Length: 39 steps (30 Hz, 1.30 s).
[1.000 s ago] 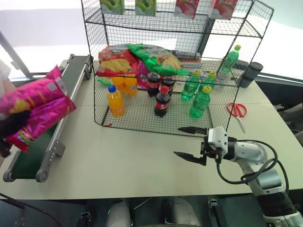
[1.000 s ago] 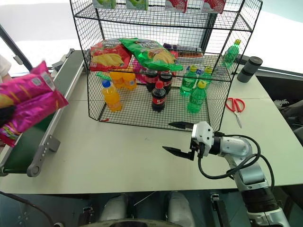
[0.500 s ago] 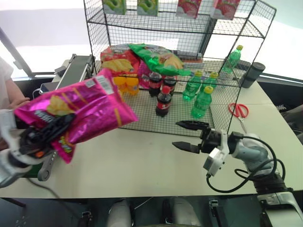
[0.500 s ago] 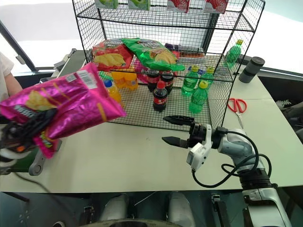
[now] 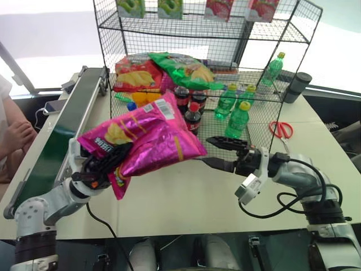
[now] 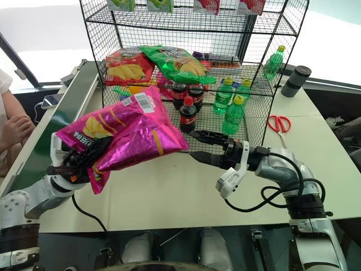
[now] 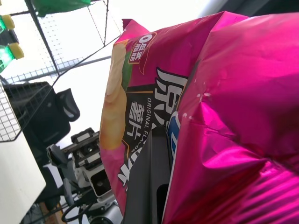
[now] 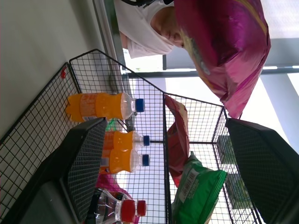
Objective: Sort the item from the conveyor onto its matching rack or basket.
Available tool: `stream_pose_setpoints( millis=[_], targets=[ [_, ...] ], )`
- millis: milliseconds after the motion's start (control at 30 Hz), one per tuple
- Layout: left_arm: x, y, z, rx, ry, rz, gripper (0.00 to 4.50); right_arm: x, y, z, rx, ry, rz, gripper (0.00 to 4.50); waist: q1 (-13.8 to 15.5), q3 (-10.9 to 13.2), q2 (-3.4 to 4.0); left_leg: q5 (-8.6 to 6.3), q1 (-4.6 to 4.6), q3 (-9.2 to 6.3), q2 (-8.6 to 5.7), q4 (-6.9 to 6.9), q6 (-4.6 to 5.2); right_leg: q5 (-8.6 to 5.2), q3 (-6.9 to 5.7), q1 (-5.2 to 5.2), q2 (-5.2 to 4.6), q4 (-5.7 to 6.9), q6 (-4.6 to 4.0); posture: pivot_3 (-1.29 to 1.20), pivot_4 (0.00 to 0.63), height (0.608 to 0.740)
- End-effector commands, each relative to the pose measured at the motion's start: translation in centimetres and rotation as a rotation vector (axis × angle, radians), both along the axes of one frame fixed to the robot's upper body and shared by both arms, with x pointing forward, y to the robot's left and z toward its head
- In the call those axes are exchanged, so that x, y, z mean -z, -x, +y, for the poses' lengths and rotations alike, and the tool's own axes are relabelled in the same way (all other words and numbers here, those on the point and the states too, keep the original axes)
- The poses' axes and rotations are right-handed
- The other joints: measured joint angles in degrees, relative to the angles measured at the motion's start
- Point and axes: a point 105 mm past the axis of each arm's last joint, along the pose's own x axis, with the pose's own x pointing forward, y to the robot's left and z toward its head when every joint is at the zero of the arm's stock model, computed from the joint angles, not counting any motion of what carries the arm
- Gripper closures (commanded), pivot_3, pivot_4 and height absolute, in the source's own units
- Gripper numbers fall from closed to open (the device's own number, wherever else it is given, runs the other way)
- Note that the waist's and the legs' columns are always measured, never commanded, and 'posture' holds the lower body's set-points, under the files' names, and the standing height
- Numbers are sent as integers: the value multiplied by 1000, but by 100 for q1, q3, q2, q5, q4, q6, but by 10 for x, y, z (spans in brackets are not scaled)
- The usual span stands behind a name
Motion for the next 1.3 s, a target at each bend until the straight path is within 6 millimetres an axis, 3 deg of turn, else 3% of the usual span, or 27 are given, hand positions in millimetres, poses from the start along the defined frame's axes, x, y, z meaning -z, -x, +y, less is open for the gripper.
stream_pose_setpoints(
  millis=[33,200,367,433,533,633,700,767,833,1000,1300],
  targets=[
    [1,1,-12,51,1,14,4446,-17,5,7,-42,-50,-43,226,-3,0,0,0,0,0,0,0,0,0,0,0,0,0,0,0,150,726],
    [-1,-5,-20,57,-18,10,4446,-21,8,12,-69,-70,-36,226,8,0,0,0,0,-1,-1,0,0,0,0,2,-1,-1,0,0,150,726],
    [-4,-2,-23,33,-34,-9,4446,-9,4,8,-39,-65,26,226,2,0,0,0,-2,-2,-2,-1,1,0,0,1,-2,-6,0,0,150,726],
    [-10,-2,-20,5,-63,-43,4446,4,-10,-5,65,-146,241,226,2,-1,-2,0,-2,-3,-2,-1,1,0,0,3,-2,-6,0,0,150,726],
    [-22,1,-11,-5,-153,-108,4446,25,-31,-39,229,-378,719,226,34,-3,-12,0,-1,-8,-1,-1,1,0,-3,6,-2,-7,-1,0,150,726],
    [-31,-1,2,-12,-201,-146,4446,32,-23,-52,201,-440,1023,226,95,11,13,-5,-2,-9,-1,-1,10,-1,-1,5,-10,-9,-5,0,150,726],
    [-33,-1,6,-4,-246,-171,4446,34,-7,-53,123,-472,1290,226,117,12,18,-16,-3,-9,-1,-1,31,-10,-1,4,-10,-9,-21,0,150,726],
    [-31,1,5,29,-297,-197,4446,31,10,-52,40,-520,1539,226,134,13,22,-25,-7,-10,0,-3,45,-10,-2,1,-9,-12,-22,0,150,726],
    [-27,5,1,84,-325,-215,4446,12,28,-45,-100,-547,1761,226,136,13,22,-30,-12,-12,-1,-6,54,-10,-4,-2,-8,-17,-22,0,150,726],
    [-13,14,-8,194,-351,-232,4446,-19,47,-36,-270,-517,2024,226,138,10,17,-34,-23,-11,-4,-6,60,-7,-5,-14,-7,-22,-28,0,150,726],
    [-16,11,-11,214,-312,-312,4446,-5,46,-14,-208,-471,2177,226,185,4,6,-39,-43,-9,-8,-6,68,-3,-8,-28,-9,-30,-22,0,150,726]
  ],
)
